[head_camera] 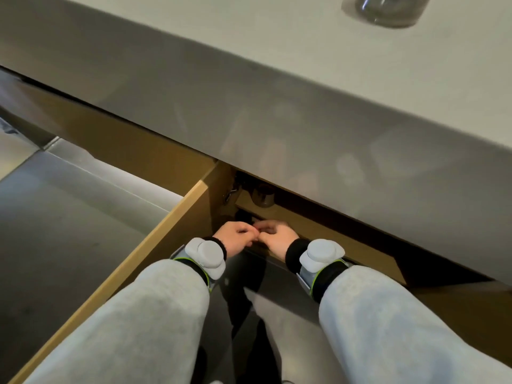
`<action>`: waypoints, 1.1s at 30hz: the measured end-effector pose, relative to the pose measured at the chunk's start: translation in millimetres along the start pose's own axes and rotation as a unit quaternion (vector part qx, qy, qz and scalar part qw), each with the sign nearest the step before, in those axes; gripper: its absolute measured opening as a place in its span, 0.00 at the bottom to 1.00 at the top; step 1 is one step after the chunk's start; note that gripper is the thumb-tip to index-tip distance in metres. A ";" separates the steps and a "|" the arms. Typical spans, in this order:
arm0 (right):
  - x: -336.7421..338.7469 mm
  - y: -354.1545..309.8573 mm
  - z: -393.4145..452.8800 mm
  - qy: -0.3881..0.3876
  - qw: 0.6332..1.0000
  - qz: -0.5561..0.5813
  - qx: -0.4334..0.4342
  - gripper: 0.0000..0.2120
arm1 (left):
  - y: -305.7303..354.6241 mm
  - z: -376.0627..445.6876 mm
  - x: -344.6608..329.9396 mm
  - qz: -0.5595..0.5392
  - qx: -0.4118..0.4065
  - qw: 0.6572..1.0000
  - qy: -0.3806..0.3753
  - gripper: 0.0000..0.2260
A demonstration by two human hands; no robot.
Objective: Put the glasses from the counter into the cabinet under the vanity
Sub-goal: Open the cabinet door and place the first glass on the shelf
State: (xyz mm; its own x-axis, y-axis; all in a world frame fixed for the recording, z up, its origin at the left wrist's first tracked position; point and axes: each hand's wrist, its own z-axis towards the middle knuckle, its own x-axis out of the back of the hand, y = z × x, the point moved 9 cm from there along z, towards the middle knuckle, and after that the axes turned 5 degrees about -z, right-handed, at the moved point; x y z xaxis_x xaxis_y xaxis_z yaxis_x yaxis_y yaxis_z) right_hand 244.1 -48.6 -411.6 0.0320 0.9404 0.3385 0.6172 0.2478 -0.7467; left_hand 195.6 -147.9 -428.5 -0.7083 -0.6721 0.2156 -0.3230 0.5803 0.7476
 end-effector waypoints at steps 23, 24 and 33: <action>74.4 -167.3 -207.9 -0.032 0.997 -0.023 0.062 0.13 | 178.9 -224.7 31.3 0.080 0.000 0.996 0.030 0.11; 82.0 -175.1 -214.1 -0.028 0.997 -0.023 0.072 0.13 | 189.1 -231.0 31.6 0.079 -0.009 0.996 0.029 0.10; 159.3 -227.5 -244.0 0.034 0.993 -0.028 0.109 0.15 | 288.8 -257.4 23.2 0.072 -0.085 0.993 0.037 0.08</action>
State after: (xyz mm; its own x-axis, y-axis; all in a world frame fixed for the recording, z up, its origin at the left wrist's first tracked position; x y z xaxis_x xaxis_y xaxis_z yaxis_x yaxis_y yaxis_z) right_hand 300.5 -12.0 -48.1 0.0597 0.9073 0.4161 0.4343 0.3517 -0.8292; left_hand 247.4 -114.3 -45.8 -0.6897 -0.6237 0.3679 -0.1068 0.5901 0.8002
